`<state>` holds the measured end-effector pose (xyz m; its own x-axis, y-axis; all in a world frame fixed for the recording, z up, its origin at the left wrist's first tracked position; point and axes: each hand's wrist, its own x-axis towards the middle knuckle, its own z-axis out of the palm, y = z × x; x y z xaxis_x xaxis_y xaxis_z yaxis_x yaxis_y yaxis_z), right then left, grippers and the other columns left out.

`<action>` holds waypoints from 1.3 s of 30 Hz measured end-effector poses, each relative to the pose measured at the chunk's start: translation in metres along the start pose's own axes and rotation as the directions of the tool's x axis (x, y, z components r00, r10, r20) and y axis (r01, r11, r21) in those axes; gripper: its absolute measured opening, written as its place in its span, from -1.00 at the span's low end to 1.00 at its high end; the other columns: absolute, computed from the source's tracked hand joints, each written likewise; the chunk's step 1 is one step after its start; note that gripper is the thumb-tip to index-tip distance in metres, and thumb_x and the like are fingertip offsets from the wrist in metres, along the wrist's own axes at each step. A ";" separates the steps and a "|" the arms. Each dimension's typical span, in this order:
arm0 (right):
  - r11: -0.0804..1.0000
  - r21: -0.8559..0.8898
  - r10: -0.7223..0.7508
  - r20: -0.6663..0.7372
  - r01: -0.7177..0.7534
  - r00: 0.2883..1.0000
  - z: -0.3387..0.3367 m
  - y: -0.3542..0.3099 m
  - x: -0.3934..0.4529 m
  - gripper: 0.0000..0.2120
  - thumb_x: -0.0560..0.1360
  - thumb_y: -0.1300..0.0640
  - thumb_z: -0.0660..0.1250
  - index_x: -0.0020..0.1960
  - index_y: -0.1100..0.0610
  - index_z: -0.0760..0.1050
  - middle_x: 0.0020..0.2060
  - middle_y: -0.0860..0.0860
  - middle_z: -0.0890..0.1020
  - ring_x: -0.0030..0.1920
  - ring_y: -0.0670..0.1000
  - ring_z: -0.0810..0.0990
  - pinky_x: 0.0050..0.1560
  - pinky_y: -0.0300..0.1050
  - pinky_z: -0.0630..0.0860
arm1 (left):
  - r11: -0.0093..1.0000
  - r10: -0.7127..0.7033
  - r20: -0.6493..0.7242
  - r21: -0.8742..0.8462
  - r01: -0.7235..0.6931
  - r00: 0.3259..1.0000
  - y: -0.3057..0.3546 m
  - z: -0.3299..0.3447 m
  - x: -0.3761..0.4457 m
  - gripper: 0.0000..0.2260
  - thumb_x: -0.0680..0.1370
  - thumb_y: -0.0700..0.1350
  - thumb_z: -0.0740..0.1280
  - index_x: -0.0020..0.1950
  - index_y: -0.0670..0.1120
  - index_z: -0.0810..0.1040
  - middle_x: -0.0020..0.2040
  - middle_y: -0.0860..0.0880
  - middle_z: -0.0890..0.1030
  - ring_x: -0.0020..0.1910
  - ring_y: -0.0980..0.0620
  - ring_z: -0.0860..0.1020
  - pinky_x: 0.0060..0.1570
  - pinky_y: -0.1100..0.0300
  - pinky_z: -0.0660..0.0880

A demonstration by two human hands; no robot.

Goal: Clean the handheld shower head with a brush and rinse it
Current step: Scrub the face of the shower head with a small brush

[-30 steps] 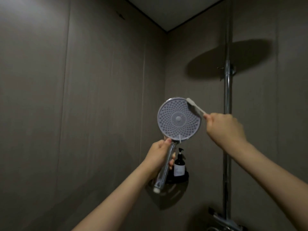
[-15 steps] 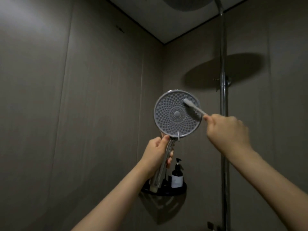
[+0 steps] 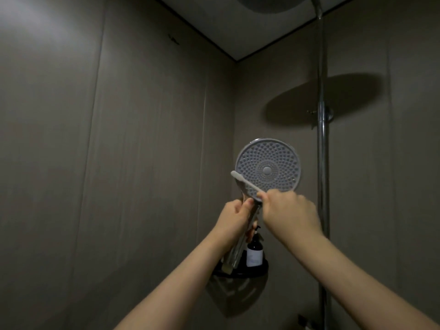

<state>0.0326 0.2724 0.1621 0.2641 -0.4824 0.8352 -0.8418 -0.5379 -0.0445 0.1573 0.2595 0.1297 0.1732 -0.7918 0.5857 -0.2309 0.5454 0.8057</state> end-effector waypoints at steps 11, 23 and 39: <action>0.992 -0.010 0.124 -0.053 -0.125 0.991 0.007 0.042 -0.005 -0.59 0.61 -0.05 -0.01 0.05 0.18 0.51 -0.06 0.25 0.64 -0.02 0.28 0.60 -0.17 -0.02 0.44 | 0.988 -0.065 -0.056 -0.141 0.056 0.996 -0.003 -0.019 0.002 -0.74 0.62 0.00 0.11 -0.19 -0.12 0.35 -0.43 -0.10 0.46 -0.65 0.10 0.39 -0.60 0.34 0.33; 0.995 -0.092 0.026 0.016 -0.025 1.000 0.014 0.039 -0.010 -0.60 0.61 -0.06 -0.03 0.09 0.14 0.50 -0.04 0.20 0.64 -0.01 0.24 0.60 -0.12 -0.02 0.48 | 0.996 -0.057 -0.005 -0.073 0.057 0.998 -0.017 -0.013 -0.001 -0.76 0.63 -0.02 0.09 -0.15 -0.13 0.34 -0.42 -0.12 0.43 -0.64 0.11 0.39 -0.59 0.33 0.33; 0.993 -0.110 0.054 0.054 -0.047 0.997 0.029 0.046 -0.023 -0.59 0.61 -0.07 -0.04 0.07 0.14 0.50 -0.04 0.18 0.64 -0.01 0.23 0.61 -0.13 -0.03 0.47 | 0.983 -0.133 0.004 -0.129 0.132 0.991 -0.037 -0.011 -0.005 -0.75 0.63 0.00 0.09 -0.13 -0.15 0.33 -0.43 -0.10 0.44 -0.63 0.07 0.38 -0.56 0.29 0.35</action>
<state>0.0012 0.2386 0.1247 0.2436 -0.5471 0.8008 -0.9001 -0.4351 -0.0234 0.1757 0.2466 0.0981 0.1983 -0.8584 0.4730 -0.0803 0.4668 0.8807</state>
